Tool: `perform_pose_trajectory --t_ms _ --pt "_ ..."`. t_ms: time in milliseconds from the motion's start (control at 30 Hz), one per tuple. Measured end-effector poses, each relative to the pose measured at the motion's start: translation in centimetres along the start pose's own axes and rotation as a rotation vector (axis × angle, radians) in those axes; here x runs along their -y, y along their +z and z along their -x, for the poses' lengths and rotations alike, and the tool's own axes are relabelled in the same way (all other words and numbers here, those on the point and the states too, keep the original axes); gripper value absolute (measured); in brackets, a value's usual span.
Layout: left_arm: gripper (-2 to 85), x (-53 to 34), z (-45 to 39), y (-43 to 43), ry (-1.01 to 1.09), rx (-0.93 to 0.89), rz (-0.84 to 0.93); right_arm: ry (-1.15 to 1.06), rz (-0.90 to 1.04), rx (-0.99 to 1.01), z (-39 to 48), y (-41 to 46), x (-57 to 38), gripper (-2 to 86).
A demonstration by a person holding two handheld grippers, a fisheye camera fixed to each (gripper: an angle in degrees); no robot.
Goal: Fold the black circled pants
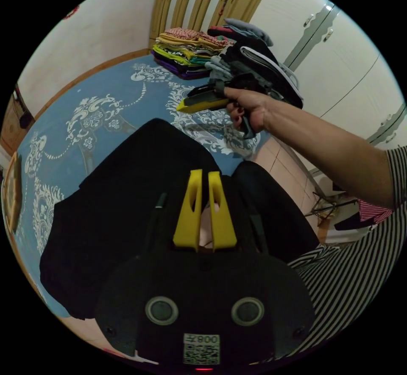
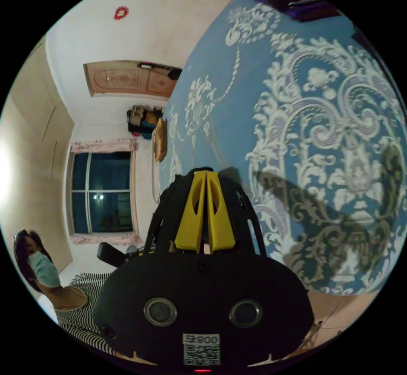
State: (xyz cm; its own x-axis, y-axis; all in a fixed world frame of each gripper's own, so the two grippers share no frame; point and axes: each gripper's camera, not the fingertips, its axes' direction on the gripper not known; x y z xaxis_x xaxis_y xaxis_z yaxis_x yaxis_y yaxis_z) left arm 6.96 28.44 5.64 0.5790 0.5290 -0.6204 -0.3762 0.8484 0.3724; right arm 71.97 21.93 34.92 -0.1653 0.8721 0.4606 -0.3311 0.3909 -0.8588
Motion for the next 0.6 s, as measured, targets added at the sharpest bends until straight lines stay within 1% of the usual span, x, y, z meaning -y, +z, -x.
perform_pose_trajectory --t_ms 33,133,300,400,600 --pt "2.3 0.0 0.1 0.1 -0.003 0.001 0.002 0.010 -0.013 -0.024 -0.1 -0.5 0.0 0.4" --pt "2.3 -0.7 0.9 0.4 -0.048 -0.059 0.010 0.023 0.066 -0.039 -0.4 1.0 0.0 0.7" --pt "2.3 -2.2 1.4 -1.2 -0.064 -0.080 0.000 0.036 0.065 0.008 -1.0 4.1 -0.6 3.9" --pt "2.3 -2.9 1.7 -2.2 -0.072 -0.086 -0.004 0.051 0.114 0.044 -0.9 6.9 -0.6 7.5" --pt "2.2 -4.5 2.0 -4.3 -0.064 -0.076 0.009 0.057 0.125 0.106 0.4 11.6 0.1 8.5"
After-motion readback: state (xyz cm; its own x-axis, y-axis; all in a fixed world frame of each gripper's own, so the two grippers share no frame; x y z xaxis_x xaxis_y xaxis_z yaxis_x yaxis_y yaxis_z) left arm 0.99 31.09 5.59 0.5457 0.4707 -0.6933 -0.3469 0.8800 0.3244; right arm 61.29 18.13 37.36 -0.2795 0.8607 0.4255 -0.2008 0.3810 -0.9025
